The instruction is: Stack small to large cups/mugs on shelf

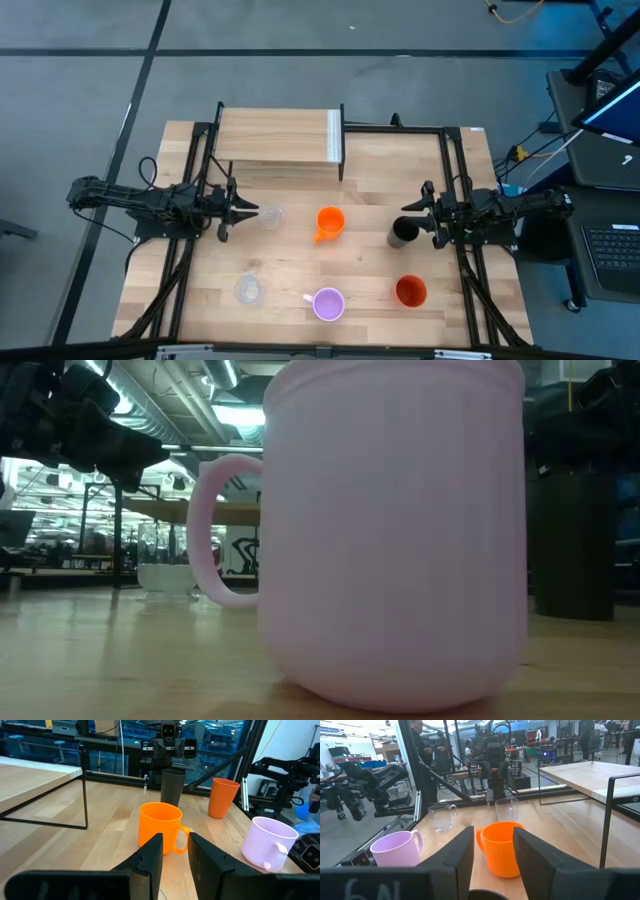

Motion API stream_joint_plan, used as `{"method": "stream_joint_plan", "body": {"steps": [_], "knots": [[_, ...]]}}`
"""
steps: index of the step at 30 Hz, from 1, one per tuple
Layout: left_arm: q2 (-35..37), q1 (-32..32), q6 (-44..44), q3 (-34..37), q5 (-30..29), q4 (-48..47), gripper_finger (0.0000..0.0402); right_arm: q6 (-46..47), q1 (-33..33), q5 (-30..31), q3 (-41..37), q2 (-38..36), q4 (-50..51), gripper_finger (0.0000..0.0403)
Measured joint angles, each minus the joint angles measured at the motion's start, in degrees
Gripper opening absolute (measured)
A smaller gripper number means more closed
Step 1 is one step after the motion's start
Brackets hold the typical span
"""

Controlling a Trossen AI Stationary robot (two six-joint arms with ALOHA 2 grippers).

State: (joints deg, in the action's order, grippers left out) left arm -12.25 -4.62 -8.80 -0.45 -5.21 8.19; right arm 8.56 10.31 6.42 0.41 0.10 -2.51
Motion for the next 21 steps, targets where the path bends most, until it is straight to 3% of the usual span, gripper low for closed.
{"method": "stream_joint_plan", "body": {"steps": [7,12,21], "knots": [[0.0,0.0,0.1,0.0,0.0,0.0,0.0085,4.1,0.0,1.5,0.0,0.0,-0.3,0.0139],[0.0,0.0,10.6,0.0,-0.9,0.0,0.0085,9.1,0.0,1.5,0.0,0.0,-0.7,0.0139],[0.0,0.0,17.1,0.0,-1.8,0.0,0.0085,10.7,0.0,1.5,0.0,0.0,-1.2,0.0139]]}}
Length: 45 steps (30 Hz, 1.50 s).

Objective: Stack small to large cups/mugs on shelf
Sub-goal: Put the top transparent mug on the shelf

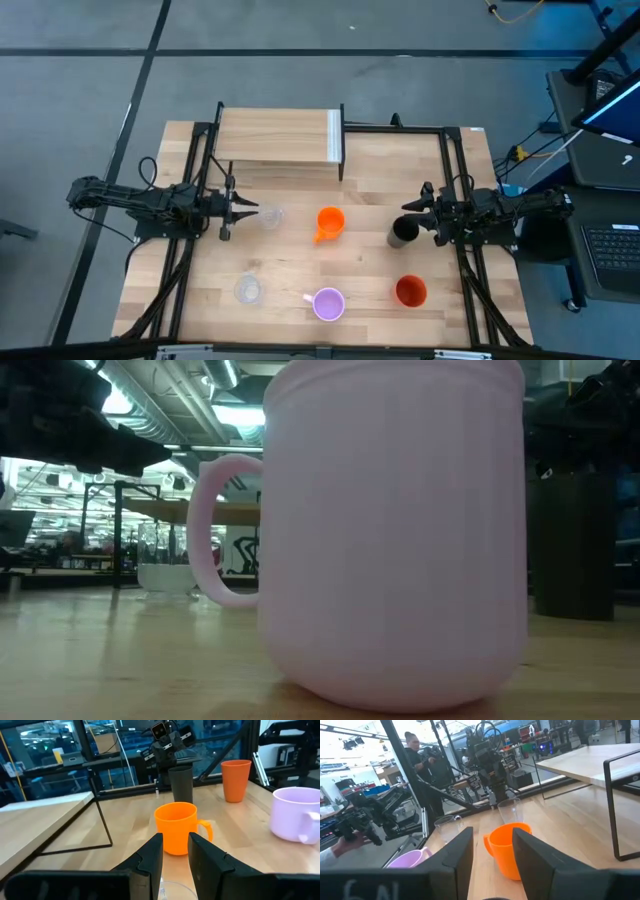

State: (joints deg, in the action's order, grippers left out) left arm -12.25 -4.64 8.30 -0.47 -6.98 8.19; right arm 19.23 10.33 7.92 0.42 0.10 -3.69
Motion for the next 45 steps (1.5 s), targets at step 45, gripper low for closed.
{"method": "stream_joint_plan", "body": {"steps": [45], "knots": [[-8.5,0.0,-14.2,-21.3,-13.5,-5.9,0.0095,-1.0,0.0,9.9,44.1,19.8,44.8,0.0267]]}}
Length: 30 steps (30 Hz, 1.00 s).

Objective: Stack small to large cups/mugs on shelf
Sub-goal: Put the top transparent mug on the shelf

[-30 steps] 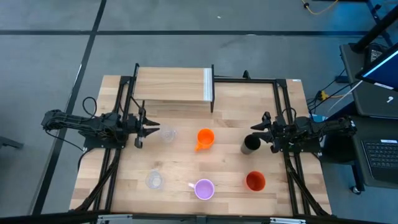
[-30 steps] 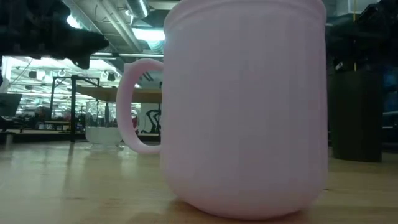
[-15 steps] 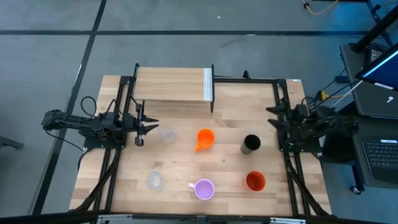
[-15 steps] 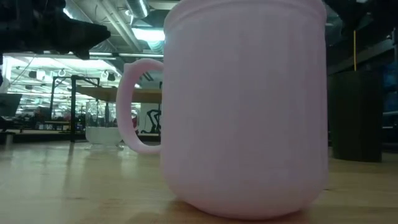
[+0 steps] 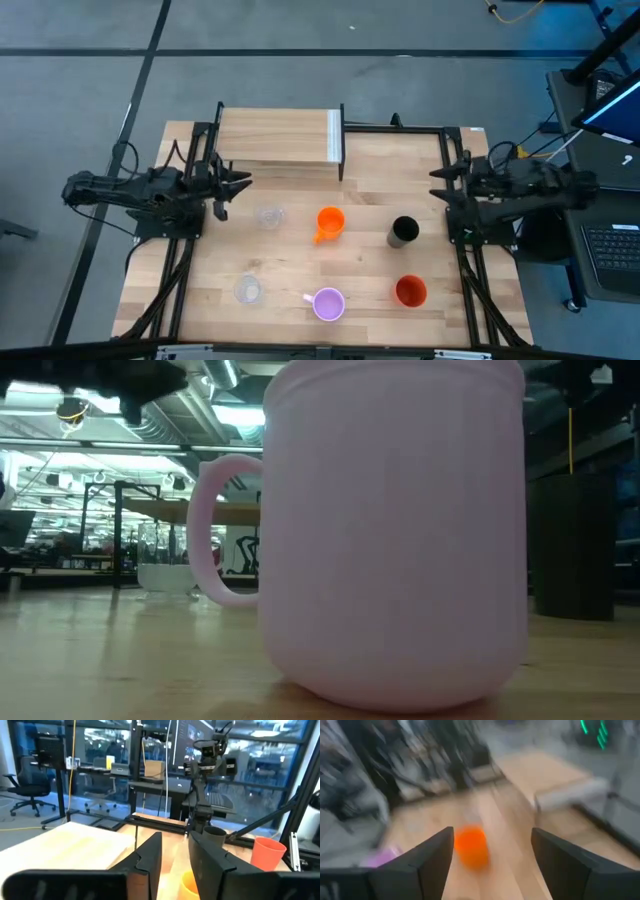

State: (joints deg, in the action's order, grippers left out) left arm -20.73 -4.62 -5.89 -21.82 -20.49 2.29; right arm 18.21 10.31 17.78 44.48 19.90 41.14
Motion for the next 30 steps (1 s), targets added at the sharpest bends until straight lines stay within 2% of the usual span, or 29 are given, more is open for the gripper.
{"method": "stream_joint_plan", "body": {"steps": [6,10,17,24,27,30], "knots": [[-8.9,0.0,0.5,-10.8,0.0,-5.6,0.0159,5.8,0.0,-2.4,6.8,9.6,9.0,0.0267],[-12.2,0.0,3.3,-12.2,-0.8,-5.5,0.0186,9.3,0.0,-5.6,8.7,15.2,11.9,0.0266],[-14.3,0.0,3.0,-12.2,-2.2,-5.4,0.0187,19.1,0.0,-6.0,8.7,25.0,21.7,0.0266],[-15.4,0.0,-0.5,-12.2,-5.8,-5.4,0.0186,17.4,0.0,-8.9,8.7,31.0,21.0,0.0266],[-18.0,0.0,-0.7,-12.3,-4.8,-6.3,0.0186,17.4,0.0,-8.9,8.7,31.9,21.0,0.0266],[-21.9,0.6,-4.4,-15.8,-2.8,-12.9,0.0186,16.7,0.0,-8.9,8.7,31.9,20.9,0.0266]]}}
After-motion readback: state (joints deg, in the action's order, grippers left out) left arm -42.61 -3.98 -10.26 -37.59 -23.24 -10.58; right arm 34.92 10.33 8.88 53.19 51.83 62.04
